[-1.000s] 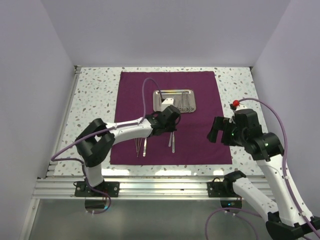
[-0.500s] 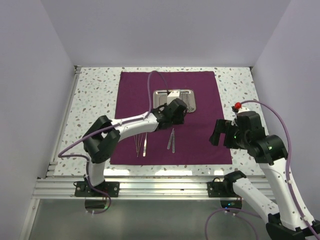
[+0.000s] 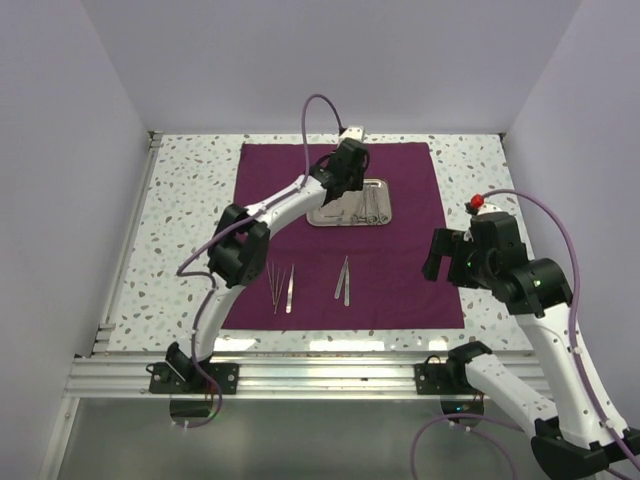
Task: Open and lay out the surgical kit
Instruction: Pick up the medical item from the container.
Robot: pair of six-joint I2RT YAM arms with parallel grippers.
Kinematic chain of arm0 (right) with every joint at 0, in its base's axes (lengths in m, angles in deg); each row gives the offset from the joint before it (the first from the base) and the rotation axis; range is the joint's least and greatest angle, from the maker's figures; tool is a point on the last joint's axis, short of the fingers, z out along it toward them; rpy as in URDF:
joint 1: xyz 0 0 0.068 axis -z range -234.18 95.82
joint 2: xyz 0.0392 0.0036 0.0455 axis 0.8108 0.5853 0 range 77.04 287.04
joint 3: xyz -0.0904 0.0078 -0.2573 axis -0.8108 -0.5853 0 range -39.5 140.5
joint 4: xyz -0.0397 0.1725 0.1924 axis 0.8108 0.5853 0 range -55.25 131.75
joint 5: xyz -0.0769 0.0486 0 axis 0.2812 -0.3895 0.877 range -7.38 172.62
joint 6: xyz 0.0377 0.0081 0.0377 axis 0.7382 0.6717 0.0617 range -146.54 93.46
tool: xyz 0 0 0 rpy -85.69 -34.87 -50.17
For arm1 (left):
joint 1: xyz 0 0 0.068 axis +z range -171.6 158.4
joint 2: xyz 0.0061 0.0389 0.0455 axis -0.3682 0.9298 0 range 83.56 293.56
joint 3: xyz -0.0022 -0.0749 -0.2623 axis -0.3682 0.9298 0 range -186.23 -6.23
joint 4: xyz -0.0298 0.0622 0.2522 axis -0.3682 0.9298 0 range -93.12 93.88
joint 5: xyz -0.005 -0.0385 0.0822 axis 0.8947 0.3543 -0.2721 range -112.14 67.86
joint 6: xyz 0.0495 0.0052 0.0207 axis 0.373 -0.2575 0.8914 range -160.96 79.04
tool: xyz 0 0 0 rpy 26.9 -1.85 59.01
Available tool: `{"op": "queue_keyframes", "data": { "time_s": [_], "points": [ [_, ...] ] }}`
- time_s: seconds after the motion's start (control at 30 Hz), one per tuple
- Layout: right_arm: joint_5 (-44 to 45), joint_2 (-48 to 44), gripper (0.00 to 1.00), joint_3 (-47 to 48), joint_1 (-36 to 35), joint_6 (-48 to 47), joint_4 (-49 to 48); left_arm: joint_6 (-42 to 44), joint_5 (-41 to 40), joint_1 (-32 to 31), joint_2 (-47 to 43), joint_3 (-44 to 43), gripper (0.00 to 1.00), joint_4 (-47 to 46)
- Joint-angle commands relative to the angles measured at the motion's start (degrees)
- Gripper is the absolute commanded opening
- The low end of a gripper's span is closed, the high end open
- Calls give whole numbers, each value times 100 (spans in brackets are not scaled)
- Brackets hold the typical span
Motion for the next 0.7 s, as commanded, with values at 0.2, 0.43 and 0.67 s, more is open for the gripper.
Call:
{"op": "queue_keyframes", "data": {
  "time_s": [0.2, 0.43, 0.67],
  "points": [
    [408, 417, 98, 326, 20, -84, -192, 804, 361, 77, 711, -617, 37, -74],
    [487, 496, 99, 255, 20, -76, -95, 1015, 502, 77, 1080, -844, 38, -576],
    [645, 540, 98, 264, 11, -76, 2, 1085, 528, 77, 1458, -1065, 38, -690]
  ]
}}
